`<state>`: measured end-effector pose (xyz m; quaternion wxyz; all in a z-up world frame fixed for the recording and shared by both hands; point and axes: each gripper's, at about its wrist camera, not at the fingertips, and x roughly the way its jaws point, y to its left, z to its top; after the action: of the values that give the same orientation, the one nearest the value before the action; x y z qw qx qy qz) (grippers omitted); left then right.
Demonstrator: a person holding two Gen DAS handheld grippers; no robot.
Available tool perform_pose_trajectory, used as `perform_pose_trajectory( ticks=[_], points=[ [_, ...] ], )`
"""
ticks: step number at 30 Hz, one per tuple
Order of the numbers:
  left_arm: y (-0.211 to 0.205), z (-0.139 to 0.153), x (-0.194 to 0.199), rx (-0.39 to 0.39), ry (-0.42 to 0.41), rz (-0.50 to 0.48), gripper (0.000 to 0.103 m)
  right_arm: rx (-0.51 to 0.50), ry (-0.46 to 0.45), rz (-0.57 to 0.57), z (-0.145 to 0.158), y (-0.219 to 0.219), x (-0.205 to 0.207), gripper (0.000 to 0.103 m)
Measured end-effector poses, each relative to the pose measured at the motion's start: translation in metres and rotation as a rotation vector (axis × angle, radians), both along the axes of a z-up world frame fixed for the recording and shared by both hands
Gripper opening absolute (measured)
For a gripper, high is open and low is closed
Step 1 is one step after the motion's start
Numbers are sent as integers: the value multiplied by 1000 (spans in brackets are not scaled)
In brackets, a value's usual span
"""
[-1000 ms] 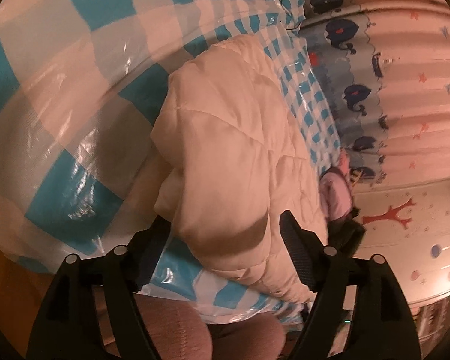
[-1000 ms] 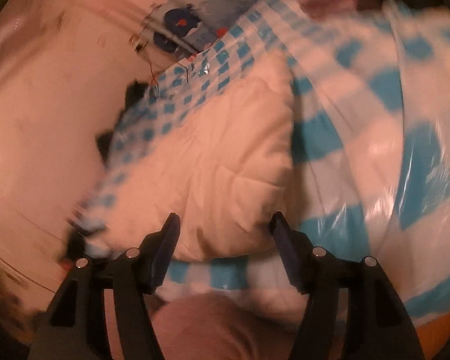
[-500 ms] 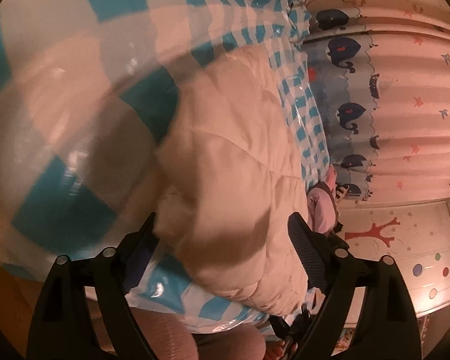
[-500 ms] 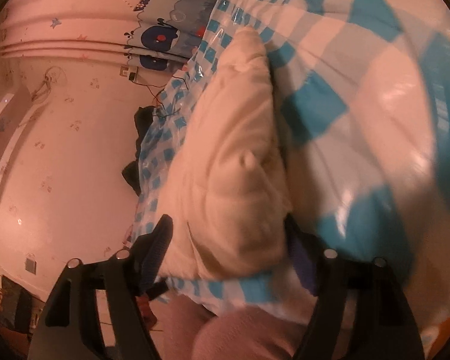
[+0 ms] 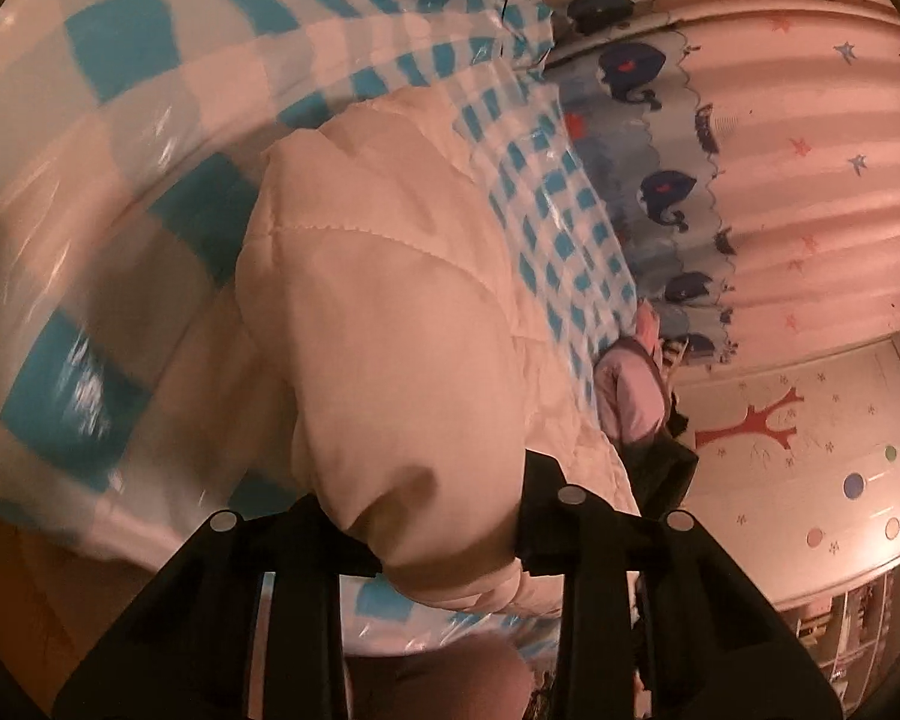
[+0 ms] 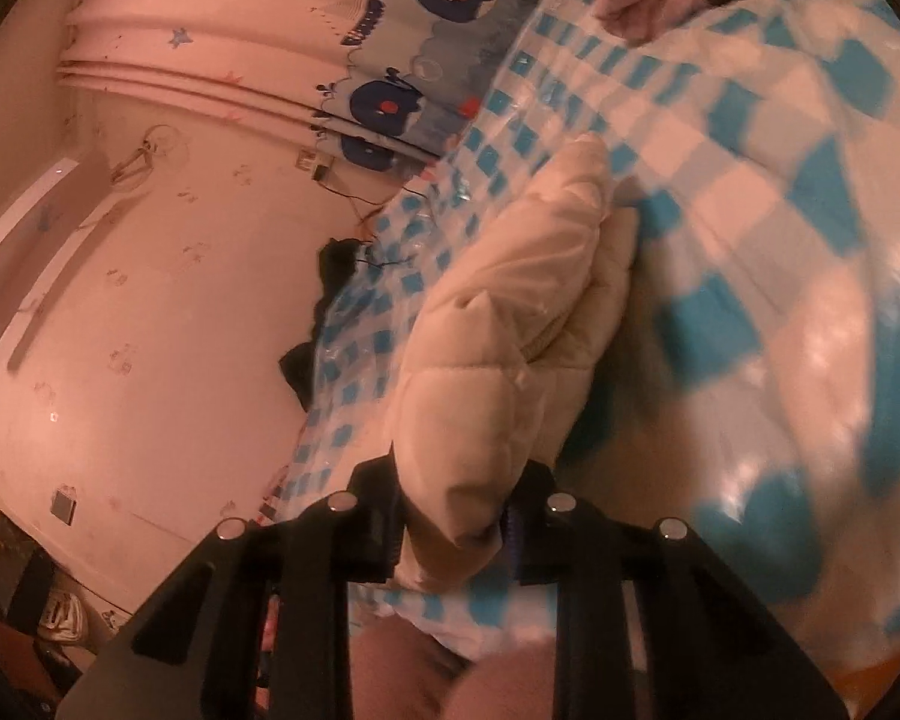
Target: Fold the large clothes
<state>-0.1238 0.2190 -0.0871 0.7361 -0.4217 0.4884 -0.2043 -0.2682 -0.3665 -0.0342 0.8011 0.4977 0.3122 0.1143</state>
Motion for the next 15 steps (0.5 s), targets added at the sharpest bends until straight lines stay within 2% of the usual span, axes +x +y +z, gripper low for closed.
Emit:
perform_pose_trajectory(
  ticks=[2,3,4,7,9,11,13,15],
  points=[
    [4,-28,0,1,70,-26,43,11,102,27,-31,-4,-6,32],
    [10,-41,-2,-36,112,-9,48,57,151,23,-51,-8,-14,35],
    [16,-49,-7,-76,134,16,52,94,159,21,-60,-10,-20,38],
    [25,-42,-17,-45,68,52,62,43,137,-65,-46,-23,-49,42],
    [27,-41,-16,-57,60,64,70,-84,121,-160,-18,-34,-62,43],
    [25,-43,-8,-44,60,76,79,-275,80,-198,21,-30,-59,46],
    [16,-45,0,-42,62,77,81,-454,-2,-138,68,-4,-30,52],
    [5,-49,7,-44,72,75,82,-604,-38,-31,96,35,14,61]
  ],
)
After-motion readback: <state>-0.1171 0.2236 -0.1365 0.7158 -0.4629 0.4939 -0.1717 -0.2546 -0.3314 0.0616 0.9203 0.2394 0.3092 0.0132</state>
